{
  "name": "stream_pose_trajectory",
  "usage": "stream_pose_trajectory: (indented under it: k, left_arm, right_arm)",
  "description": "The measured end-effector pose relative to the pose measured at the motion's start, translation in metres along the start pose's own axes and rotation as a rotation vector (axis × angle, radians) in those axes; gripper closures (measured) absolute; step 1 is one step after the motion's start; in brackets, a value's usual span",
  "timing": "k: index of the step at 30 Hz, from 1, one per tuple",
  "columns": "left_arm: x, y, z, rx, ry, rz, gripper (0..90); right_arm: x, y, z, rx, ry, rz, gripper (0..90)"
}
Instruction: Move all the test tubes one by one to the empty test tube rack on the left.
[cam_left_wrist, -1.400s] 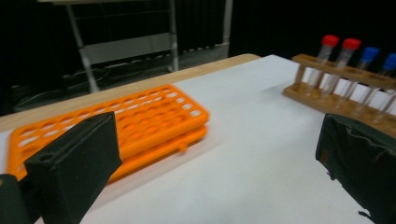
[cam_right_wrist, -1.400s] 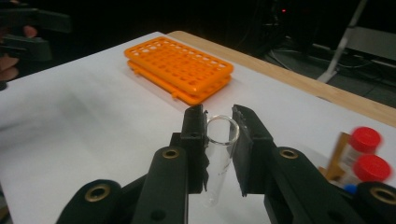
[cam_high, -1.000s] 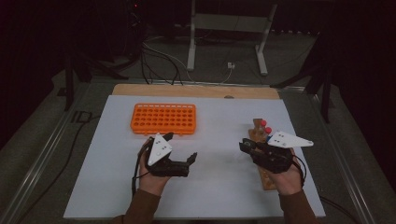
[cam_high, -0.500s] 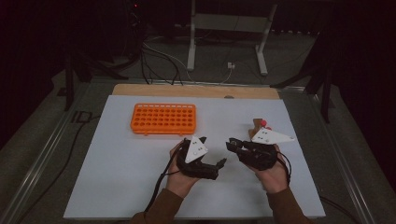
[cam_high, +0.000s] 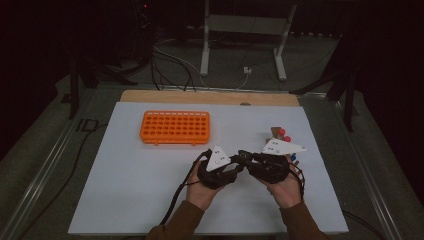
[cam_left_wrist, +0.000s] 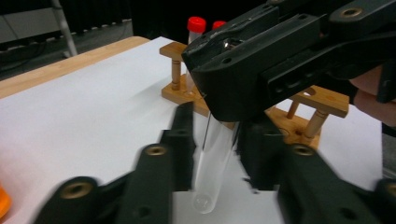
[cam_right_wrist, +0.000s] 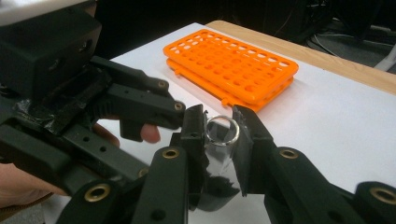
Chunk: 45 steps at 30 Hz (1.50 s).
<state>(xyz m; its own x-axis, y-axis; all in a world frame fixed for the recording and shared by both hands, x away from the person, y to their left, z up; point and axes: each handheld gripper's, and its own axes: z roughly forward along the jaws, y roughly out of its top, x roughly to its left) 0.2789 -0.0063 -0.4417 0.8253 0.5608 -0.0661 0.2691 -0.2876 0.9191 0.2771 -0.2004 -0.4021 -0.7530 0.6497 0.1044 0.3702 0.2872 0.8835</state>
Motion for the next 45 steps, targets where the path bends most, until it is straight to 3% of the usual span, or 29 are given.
stream_pose_trajectory:
  k: [3,7,8,9,12,13,14,16,21,28,33,45]
  left_arm:
    - [0.000,0.000,0.000,0.004,-0.009,0.007,73.7]
    - [0.001,-0.001,0.000,0.005,0.003,0.012,75.8]
    - [0.002,-0.001,-0.001,0.006,0.006,0.013,75.8]
    - [0.004,-0.002,-0.001,0.005,0.014,0.010,75.9]
    - [0.006,-0.002,-0.003,0.001,0.029,0.011,76.0]
    - [0.008,-0.001,-0.004,-0.005,0.031,0.008,76.0]
    - [0.009,-0.001,-0.004,-0.008,0.036,0.008,76.0]
    - [0.013,-0.001,-0.007,-0.016,0.050,0.010,76.0]
    - [0.018,0.000,-0.010,-0.024,0.067,0.005,76.1]
    - [0.029,0.001,-0.012,-0.038,0.091,-0.006,76.0]
    - [0.040,0.005,-0.015,-0.051,0.113,-0.004,76.0]
    - [0.076,0.013,-0.017,-0.070,0.218,-0.014,76.0]
  right_arm:
    - [0.000,0.000,0.000,0.001,0.001,0.004,75.7]
    - [-0.001,-0.002,-0.004,-0.031,-0.001,0.014,54.7]
    - [-0.001,-0.002,-0.004,-0.031,-0.001,0.014,54.7]
    - [-0.003,-0.002,-0.007,-0.032,-0.017,0.023,40.5]
    - [-0.006,-0.004,-0.010,-0.040,-0.026,0.030,32.7]
    - [-0.008,-0.007,-0.014,-0.062,-0.061,0.029,24.4]
    - [-0.008,-0.007,-0.014,-0.062,-0.061,0.029,24.4]
    - [-0.011,-0.013,-0.021,-0.081,-0.115,0.031,14.2]
    - [-0.018,-0.024,-0.031,-0.098,-0.152,0.038,2.1]
    - [-0.024,-0.034,-0.046,-0.118,-0.227,0.026,0.0]
    - [-0.028,-0.038,-0.054,-0.131,-0.242,0.030,0.0]
    - [-0.044,-0.046,-0.079,-0.170,-0.301,0.078,0.0]
